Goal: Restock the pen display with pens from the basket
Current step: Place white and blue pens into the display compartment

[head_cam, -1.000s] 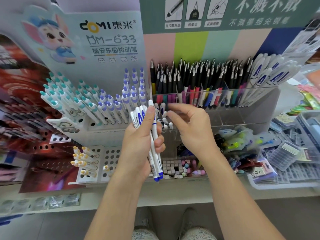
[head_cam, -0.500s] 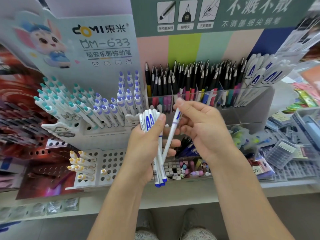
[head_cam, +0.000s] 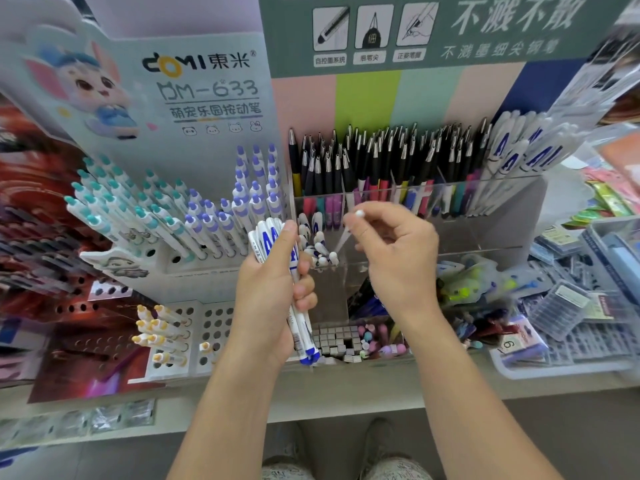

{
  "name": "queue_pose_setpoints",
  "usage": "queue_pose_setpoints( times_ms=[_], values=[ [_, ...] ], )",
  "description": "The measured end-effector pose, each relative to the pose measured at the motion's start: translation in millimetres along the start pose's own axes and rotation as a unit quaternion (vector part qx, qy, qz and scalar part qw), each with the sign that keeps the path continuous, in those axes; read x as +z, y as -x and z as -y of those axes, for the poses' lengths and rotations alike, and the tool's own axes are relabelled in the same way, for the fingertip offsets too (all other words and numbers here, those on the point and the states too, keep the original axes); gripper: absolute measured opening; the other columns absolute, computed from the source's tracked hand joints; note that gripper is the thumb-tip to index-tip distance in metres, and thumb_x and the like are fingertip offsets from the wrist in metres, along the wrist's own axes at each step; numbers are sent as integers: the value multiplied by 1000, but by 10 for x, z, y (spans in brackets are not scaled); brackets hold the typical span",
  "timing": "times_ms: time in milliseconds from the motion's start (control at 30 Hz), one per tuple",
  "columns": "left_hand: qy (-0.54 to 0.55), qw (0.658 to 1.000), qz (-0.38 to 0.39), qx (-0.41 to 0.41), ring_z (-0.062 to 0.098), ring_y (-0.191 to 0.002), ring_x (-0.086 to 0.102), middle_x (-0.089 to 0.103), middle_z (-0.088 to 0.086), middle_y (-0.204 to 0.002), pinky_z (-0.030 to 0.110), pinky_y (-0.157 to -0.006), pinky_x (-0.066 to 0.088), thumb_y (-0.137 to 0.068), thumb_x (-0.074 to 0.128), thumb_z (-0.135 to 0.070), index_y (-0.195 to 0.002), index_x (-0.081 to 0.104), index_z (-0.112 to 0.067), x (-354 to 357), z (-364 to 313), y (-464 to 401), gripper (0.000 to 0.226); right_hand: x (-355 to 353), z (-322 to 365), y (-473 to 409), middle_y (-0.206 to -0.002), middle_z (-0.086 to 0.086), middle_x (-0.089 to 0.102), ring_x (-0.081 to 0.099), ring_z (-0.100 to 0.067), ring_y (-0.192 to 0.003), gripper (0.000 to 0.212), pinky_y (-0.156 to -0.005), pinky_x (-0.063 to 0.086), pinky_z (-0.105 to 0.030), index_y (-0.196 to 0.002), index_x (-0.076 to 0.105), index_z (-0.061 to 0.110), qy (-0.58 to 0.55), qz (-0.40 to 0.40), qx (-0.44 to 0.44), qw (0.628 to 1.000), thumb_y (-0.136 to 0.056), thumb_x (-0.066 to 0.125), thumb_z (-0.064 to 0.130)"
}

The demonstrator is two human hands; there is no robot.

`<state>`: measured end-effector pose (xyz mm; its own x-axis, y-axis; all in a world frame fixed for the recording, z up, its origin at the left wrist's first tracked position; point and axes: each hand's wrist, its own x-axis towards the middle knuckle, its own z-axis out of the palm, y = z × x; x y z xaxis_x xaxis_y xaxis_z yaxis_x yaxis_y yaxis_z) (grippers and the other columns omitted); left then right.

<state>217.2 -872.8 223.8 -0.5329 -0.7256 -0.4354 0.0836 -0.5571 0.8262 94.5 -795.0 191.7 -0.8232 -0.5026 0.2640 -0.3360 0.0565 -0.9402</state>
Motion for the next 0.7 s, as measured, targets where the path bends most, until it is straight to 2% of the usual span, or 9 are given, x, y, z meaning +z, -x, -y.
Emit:
queue_pose_setpoints(
  times_ms=[67,167,300,367,433,600,700],
  values=[
    [21,1000,3,-9,7,-40,30,47,-3,-60,18,-34,25,-97,59,-38,-104,55,-12,-7,4,-9,26,50,-41,19,-88,3,73,68,-10,-81,9,-77,57,-34,-96,79,13,31,46,15,998,-89,77,20],
    [73,997,17,-26,7,-37,31,47,0,-58,17,-33,25,-98,53,-31,-94,54,-12,-14,-8,4,19,94,-41,39,-85,5,75,69,-7,-79,10,-74,56,-23,-95,79,15,47,90,43,994,-87,79,21],
    [76,997,21,-23,8,-38,32,49,1,-59,18,-34,25,-98,52,-23,-99,54,-10,-7,-7,19,13,65,-1,-19,-77,7,75,69,-4,-74,3,-68,53,-14,-88,79,20,38,121,77,989,-86,80,21],
    [65,998,18,-16,8,-39,34,51,1,-61,18,-35,26,-98,55,-23,-104,54,-9,0,-6,19,15,58,12,-39,-79,8,76,70,-3,-77,2,-71,54,-15,-88,78,24,34,144,92,985,-88,78,26],
    [63,998,18,-4,8,-40,37,53,0,-62,18,-35,28,-98,57,-25,-108,54,-9,1,-10,24,19,60,6,-33,-82,8,76,69,-4,-81,10,-75,55,-20,-91,79,24,35,159,104,981,-93,72,31],
    [56,998,18,21,7,-41,42,61,2,-64,17,-36,32,-98,59,-27,-106,58,-7,25,-28,41,21,19,26,7,-84,-1,76,70,-17,-84,27,-84,57,-42,-94,79,16,54,140,106,983,-101,60,33],
    [35,999,35,13,8,-41,42,65,5,-67,17,-36,31,-97,61,-26,-101,60,-10,58,-29,70,17,-53,201,-36,-77,6,75,69,-5,-77,23,-76,59,-33,-85,78,24,45,84,82,992,-99,63,35]
  ],
)
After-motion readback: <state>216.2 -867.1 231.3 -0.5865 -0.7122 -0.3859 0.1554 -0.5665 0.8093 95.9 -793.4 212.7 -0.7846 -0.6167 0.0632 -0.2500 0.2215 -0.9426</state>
